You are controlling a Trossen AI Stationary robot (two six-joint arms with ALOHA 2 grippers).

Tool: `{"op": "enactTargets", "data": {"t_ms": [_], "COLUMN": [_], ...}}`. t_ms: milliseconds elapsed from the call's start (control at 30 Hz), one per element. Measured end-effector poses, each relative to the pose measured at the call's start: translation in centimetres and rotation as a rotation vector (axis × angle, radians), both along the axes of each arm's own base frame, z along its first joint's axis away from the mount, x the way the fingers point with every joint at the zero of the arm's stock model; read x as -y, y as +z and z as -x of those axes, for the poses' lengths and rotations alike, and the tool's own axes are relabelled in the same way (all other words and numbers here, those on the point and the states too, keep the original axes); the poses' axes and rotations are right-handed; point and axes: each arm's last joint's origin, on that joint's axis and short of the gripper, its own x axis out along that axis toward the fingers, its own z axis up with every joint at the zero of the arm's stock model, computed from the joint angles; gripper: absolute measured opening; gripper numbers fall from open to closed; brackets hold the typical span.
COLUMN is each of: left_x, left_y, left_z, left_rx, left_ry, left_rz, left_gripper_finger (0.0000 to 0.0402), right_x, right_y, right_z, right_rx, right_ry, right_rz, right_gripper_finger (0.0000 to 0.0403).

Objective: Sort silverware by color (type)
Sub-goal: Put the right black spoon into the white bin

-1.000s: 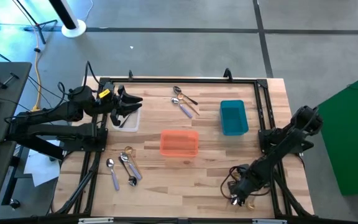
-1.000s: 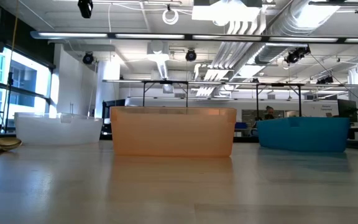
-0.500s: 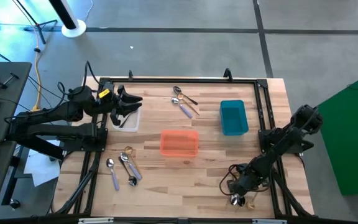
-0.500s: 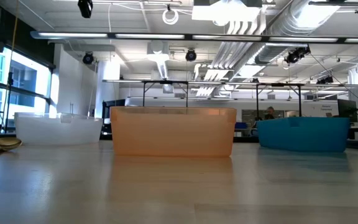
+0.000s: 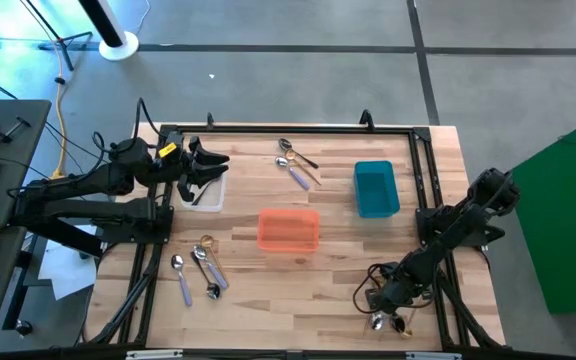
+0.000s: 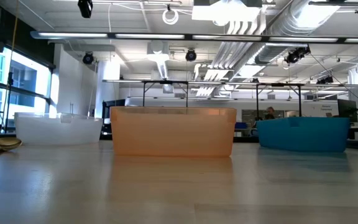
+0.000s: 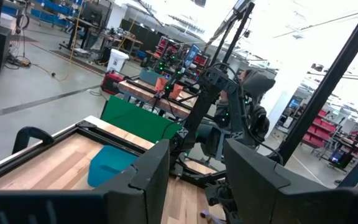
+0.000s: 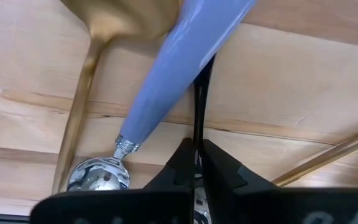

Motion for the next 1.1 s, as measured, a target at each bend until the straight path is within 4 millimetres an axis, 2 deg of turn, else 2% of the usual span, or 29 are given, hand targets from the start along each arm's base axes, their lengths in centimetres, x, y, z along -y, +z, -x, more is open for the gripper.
{"op": "enactTargets", "data": {"t_ms": [400, 867, 1100], "left_x": [0.0, 0.0, 0.0], "left_y": [0.0, 0.0, 0.0], "left_z": [0.0, 0.0, 0.0], "left_rx": [0.000, -0.001, -0.001], "left_ry": [0.000, 0.000, -0.001], "left_rz": [0.000, -0.001, -0.001], "left_gripper_finger": [0.0145, 0.0145, 0.0145], "right_x": [-0.4, 0.6, 1.7], "right_y": [0.7, 3.9, 5.3], "right_z": [-0.3, 0.5, 1.4], "right_rx": [0.031, 0.113, 0.112], "right_ry": [0.001, 0.018, 0.010], "right_rz": [-0.018, -0.034, -0.005], "right_gripper_finger": [0.0001, 0.0000, 0.0000]}}
